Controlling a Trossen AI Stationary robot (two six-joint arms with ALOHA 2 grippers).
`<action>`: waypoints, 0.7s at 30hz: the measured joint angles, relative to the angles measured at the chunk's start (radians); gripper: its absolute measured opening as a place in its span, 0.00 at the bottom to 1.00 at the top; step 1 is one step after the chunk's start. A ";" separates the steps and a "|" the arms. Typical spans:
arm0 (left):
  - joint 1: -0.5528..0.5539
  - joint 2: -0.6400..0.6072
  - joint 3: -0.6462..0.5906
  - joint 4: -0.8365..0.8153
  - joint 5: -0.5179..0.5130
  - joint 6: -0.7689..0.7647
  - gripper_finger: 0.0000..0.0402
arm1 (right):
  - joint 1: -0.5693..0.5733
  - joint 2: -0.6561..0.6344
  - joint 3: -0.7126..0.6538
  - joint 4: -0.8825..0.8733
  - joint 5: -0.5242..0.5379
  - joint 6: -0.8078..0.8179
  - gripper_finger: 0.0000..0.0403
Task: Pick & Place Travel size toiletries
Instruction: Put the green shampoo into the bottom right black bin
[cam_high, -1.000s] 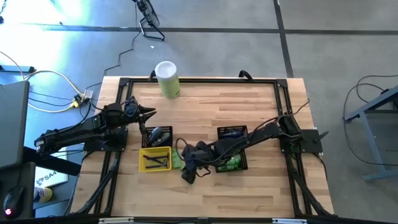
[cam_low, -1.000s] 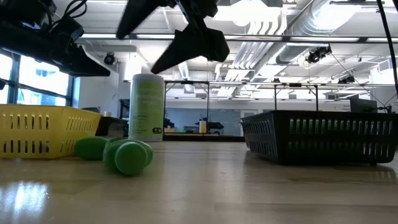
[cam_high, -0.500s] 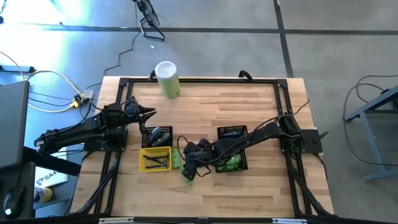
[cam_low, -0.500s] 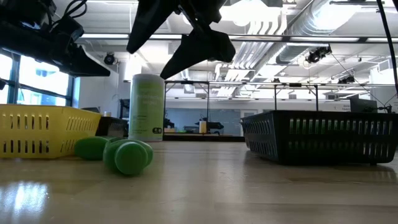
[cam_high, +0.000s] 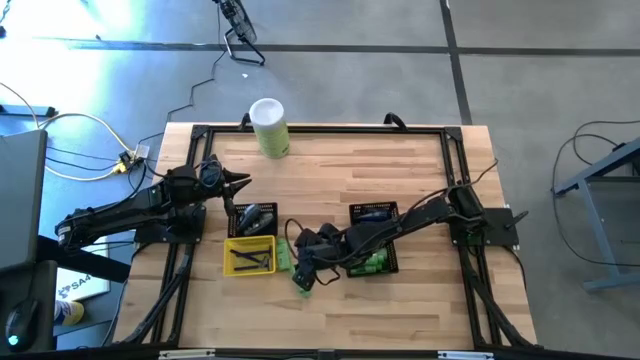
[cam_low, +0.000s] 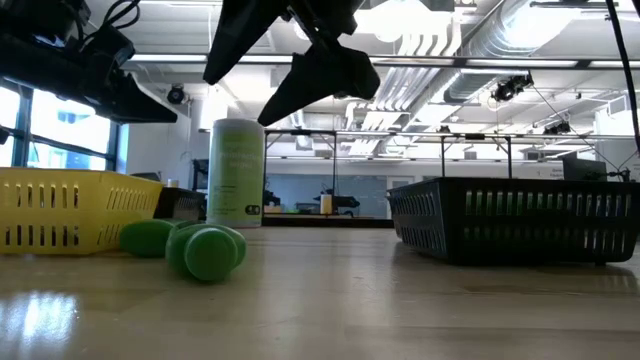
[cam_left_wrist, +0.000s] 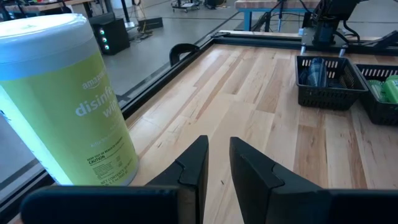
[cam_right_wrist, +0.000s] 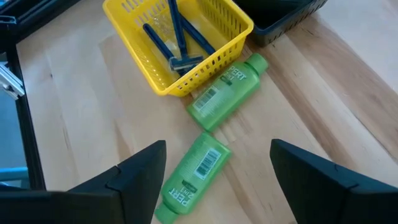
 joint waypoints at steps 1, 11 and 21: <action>0.000 0.000 0.000 0.000 0.000 0.000 0.16 | 0.003 0.000 0.000 0.000 0.000 0.008 0.69; 0.000 0.000 0.000 0.004 -0.012 0.000 0.16 | 0.029 0.079 -0.001 0.079 -0.037 0.080 0.65; 0.000 0.001 0.000 -0.002 -0.032 0.000 0.16 | 0.044 0.154 -0.002 0.084 -0.059 0.055 0.62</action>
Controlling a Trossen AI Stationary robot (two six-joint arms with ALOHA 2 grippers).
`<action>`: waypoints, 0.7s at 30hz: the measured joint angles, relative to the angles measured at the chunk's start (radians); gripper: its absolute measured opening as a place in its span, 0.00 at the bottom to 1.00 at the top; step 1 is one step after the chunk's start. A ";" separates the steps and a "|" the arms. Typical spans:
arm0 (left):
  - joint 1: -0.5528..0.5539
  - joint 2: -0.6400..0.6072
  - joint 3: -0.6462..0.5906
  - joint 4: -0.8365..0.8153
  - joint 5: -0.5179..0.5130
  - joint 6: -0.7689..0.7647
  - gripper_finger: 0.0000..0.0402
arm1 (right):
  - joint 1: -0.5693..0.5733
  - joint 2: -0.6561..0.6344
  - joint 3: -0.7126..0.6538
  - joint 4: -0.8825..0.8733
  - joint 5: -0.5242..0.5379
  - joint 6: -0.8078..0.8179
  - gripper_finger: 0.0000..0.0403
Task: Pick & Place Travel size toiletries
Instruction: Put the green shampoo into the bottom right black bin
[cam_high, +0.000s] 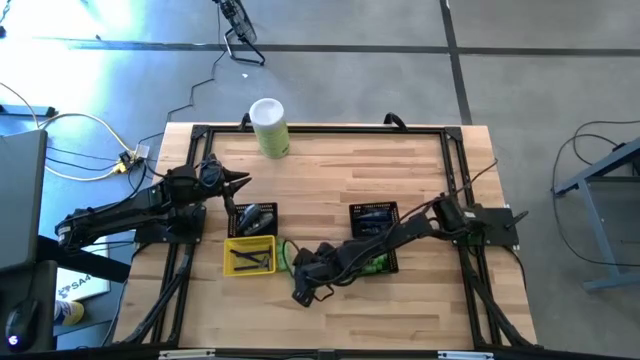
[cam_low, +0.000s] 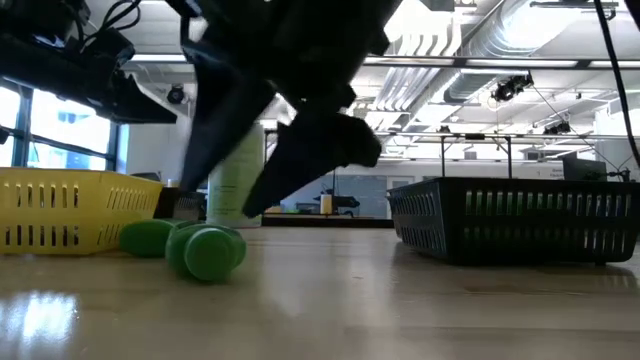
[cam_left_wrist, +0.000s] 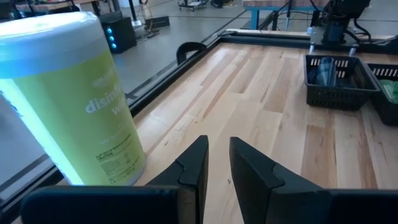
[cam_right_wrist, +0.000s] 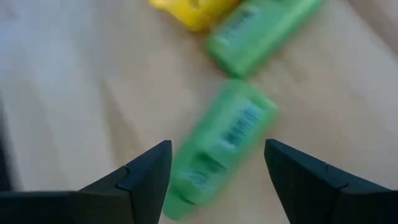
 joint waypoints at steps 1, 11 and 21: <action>0.000 0.000 0.000 0.000 -0.003 0.000 0.16 | 0.001 0.007 0.000 -0.001 0.003 -0.001 0.62; 0.000 0.000 0.000 0.002 -0.003 0.000 0.16 | 0.000 0.056 0.003 0.059 -0.015 0.015 0.62; 0.000 0.000 0.000 0.002 -0.007 0.000 0.16 | 0.001 0.072 0.002 0.040 0.063 0.024 0.62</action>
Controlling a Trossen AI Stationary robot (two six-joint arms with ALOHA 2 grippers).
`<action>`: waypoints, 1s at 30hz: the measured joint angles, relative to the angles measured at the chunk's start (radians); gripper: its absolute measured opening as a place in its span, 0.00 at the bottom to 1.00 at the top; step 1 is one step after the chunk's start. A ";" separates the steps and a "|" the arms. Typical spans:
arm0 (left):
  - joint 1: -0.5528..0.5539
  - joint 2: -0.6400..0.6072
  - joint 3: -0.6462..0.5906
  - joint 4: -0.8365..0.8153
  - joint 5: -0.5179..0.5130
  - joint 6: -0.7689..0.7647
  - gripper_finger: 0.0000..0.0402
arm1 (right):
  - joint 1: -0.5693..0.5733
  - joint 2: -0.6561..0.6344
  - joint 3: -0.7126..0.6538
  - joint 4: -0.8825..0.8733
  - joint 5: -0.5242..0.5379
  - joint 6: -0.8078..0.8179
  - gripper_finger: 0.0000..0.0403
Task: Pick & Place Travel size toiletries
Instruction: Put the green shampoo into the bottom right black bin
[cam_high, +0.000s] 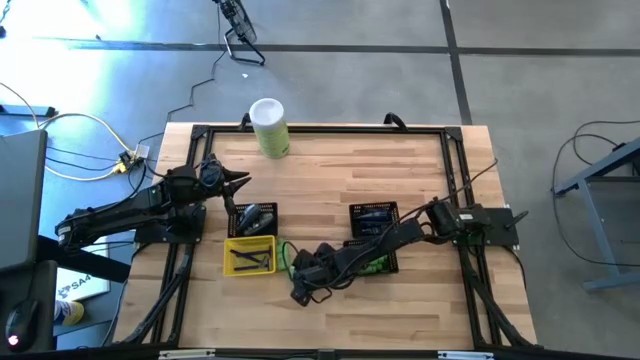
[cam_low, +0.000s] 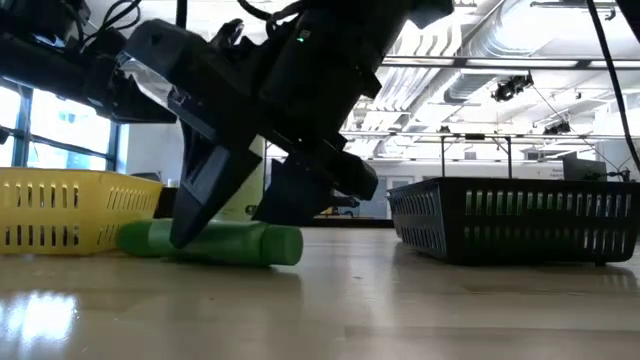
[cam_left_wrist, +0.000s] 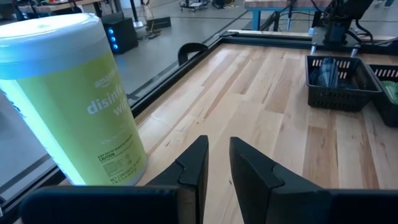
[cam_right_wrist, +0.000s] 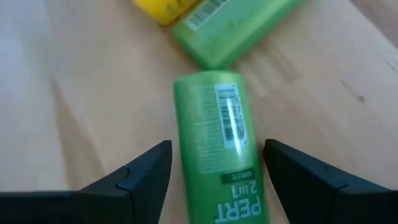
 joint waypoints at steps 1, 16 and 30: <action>0.000 0.000 0.000 0.000 0.000 0.000 0.16 | -0.001 0.000 0.000 -0.002 0.006 0.000 0.62; 0.000 0.000 0.000 0.000 -0.002 0.000 0.16 | -0.005 0.001 0.000 -0.054 0.128 -0.007 0.62; 0.000 0.000 0.000 0.000 -0.002 0.000 0.16 | -0.013 0.001 0.000 -0.109 0.157 -0.008 0.62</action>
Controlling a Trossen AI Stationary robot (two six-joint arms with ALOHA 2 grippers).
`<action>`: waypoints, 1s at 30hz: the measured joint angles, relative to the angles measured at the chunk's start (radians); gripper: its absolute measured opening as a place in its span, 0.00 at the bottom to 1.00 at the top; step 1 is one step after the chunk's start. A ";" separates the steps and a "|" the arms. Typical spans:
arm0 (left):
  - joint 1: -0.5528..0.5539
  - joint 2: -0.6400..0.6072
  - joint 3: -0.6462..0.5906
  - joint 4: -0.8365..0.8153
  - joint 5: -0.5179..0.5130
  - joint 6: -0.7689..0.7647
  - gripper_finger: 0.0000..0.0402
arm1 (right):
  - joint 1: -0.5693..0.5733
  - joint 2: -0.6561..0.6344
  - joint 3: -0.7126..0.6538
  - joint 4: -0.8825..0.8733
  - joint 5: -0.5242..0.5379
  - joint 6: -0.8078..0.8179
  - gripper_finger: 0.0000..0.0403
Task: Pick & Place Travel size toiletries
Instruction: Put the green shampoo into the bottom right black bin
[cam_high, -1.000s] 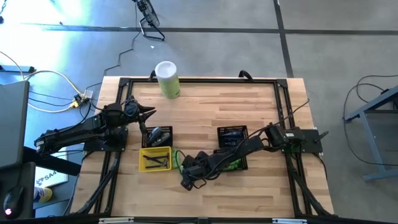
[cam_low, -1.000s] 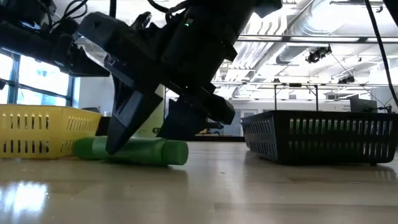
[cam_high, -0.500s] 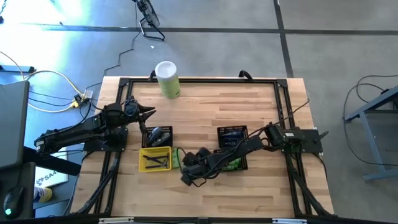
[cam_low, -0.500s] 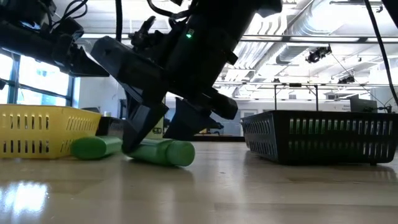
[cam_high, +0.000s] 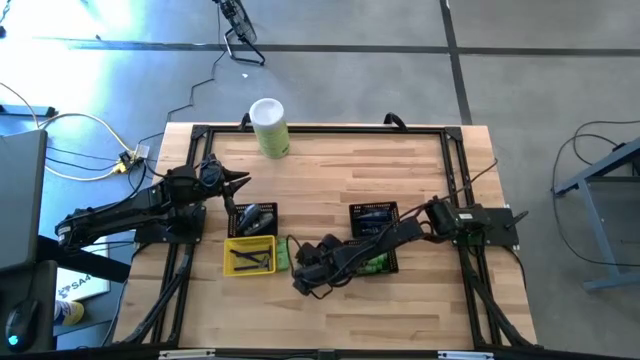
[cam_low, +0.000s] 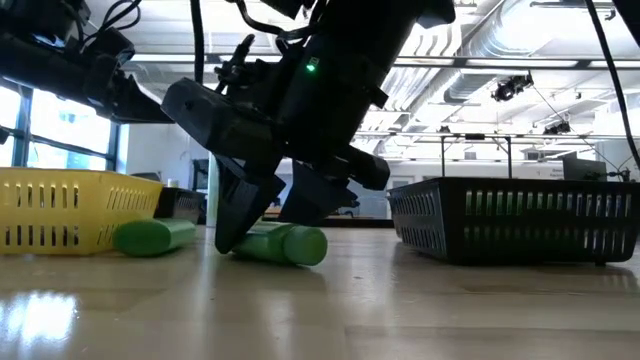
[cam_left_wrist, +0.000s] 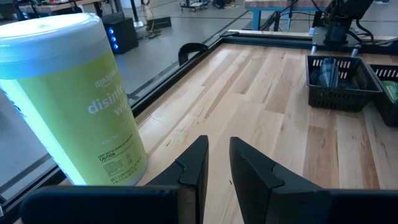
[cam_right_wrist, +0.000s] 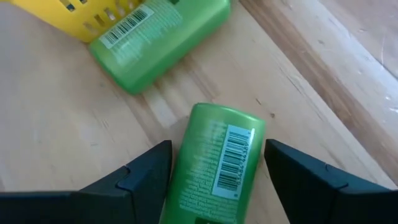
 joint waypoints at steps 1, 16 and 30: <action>0.000 0.000 0.000 0.000 0.000 0.000 0.16 | -0.003 0.000 0.000 0.000 -0.005 0.000 0.62; 0.000 0.000 0.000 0.000 0.000 0.000 0.16 | -0.003 0.000 0.000 0.009 -0.030 0.000 0.43; 0.000 0.000 0.000 0.000 0.000 0.000 0.16 | -0.004 -0.012 0.000 0.036 -0.068 0.000 0.42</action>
